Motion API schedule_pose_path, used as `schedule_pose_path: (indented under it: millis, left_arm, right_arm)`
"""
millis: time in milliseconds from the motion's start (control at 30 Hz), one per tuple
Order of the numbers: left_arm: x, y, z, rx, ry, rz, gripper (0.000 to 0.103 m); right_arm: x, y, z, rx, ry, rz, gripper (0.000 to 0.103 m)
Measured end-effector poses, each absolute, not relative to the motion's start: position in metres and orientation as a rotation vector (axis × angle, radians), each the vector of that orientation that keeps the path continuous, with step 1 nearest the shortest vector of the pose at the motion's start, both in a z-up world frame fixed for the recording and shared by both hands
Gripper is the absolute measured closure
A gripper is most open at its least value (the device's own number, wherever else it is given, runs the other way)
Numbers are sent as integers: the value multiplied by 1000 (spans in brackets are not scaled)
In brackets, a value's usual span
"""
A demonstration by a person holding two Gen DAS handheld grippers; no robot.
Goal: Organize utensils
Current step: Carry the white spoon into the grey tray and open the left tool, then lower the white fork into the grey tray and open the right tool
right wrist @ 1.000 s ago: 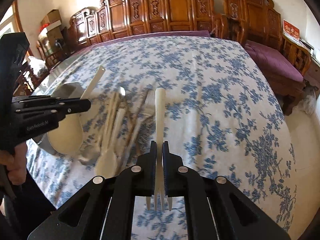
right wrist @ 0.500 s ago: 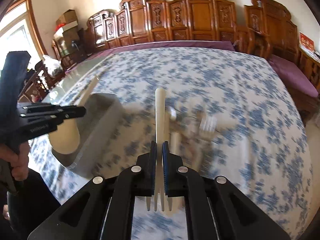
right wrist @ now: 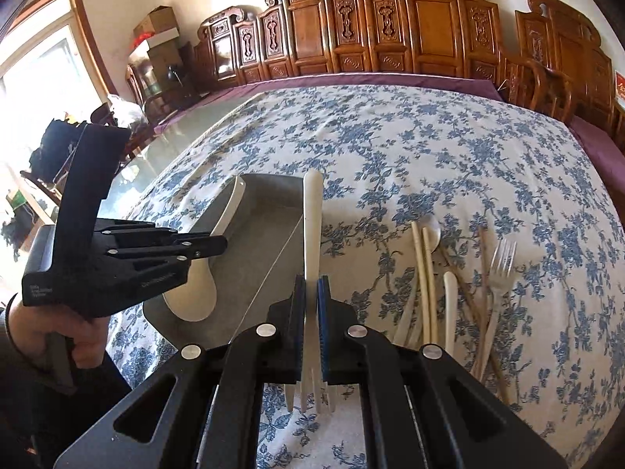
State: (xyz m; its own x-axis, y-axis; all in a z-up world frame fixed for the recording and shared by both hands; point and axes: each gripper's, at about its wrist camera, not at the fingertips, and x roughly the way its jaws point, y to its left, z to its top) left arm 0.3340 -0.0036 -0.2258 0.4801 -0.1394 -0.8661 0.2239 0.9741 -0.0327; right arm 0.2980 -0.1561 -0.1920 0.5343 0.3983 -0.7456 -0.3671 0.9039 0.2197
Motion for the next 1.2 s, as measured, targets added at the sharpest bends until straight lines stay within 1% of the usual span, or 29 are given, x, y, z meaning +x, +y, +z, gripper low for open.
schedule_pose_path:
  millis: [267, 433, 700, 1000, 1200]
  left_arm:
    - [335, 12, -223, 58, 1003, -220, 97]
    - [331, 29, -209, 36, 951, -187, 94]
    - [324, 64, -189, -12, 886, -141, 93]
    - [326, 95, -189, -33, 872, -90, 93]
    - [327, 102, -191, -38, 872, -78, 93]
  right_arm:
    - [308, -145, -199, 25, 914, 451, 96]
    - [312, -132, -196, 37, 912, 466, 96]
    - [323, -92, -198, 61, 943, 494, 96]
    - [336, -47, -223, 50, 1021, 477, 95]
    - [339, -37, -238, 57, 1063, 480, 95]
